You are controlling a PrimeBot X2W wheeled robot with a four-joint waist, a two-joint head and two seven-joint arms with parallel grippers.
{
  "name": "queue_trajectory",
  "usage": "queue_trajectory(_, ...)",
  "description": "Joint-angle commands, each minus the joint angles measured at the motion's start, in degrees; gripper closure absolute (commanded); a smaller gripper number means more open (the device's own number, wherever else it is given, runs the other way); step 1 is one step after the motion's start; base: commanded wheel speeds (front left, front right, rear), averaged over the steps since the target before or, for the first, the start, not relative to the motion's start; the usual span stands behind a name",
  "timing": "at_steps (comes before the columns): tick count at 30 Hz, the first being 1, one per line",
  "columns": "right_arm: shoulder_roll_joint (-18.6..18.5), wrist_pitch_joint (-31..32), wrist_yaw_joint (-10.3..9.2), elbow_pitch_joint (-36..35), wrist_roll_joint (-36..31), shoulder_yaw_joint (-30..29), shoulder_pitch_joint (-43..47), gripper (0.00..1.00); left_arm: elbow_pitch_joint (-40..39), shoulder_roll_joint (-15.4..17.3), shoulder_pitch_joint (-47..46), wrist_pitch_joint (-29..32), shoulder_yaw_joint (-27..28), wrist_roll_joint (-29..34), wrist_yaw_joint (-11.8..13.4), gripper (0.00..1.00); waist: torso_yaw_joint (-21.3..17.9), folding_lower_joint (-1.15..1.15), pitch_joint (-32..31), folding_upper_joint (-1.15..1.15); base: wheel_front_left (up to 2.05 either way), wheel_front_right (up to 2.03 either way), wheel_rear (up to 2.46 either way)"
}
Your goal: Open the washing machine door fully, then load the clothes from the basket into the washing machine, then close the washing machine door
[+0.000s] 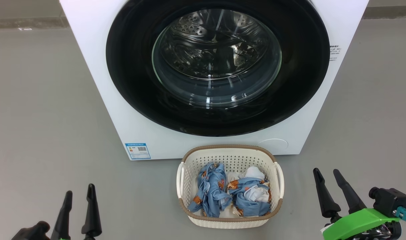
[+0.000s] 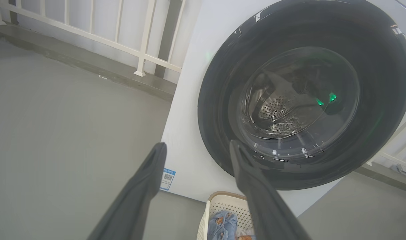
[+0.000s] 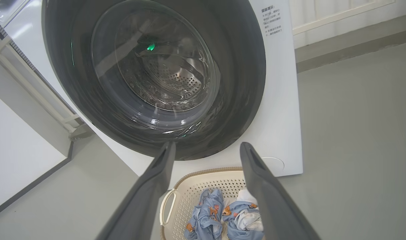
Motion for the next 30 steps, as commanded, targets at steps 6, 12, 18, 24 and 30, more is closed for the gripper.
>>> queue_trajectory(6, -1.0, -1.82, 0.01, -1.52, -4.99, 0.54, -1.69, 0.0, -1.94, 1.14, -1.02, -1.81, 1.24, 5.08, 0.03, 0.0, 0.04, 0.0, -0.02, 0.0, 0.0, 0.0, 0.0)
queue_trajectory(12, -0.64, -2.84, 0.01, -0.95, -8.71, -0.15, -0.85, 0.0, -1.85, 1.5, -0.96, -2.83, 1.05, 9.01, 0.03, 0.0, -0.12, 0.0, -0.19, 0.0, 0.0, 0.0, 0.0)
queue_trajectory(18, -0.57, -3.69, 0.01, -0.62, -11.88, -0.24, -0.25, 0.0, -1.82, 1.59, -1.03, -3.67, 1.13, 12.09, 0.03, 0.0, -0.39, 0.0, -0.37, 0.0, 0.0, 0.0, 0.0)
queue_trajectory(24, -0.82, -4.71, 0.01, -0.4, -15.38, 0.05, 0.04, 0.0, -1.47, 1.57, -0.89, -4.69, 1.34, 15.66, 0.03, 0.0, -0.67, 0.0, -0.78, 0.0, 0.0, 0.0, 0.0)
queue_trajectory(30, -0.59, -4.79, 0.01, 0.03, -15.6, -0.47, 0.16, 0.0, -0.76, 1.45, -1.08, -4.76, 1.76, 15.74, 0.03, 0.0, -0.76, 0.0, -1.11, 0.0, 0.0, 0.0, 0.0)
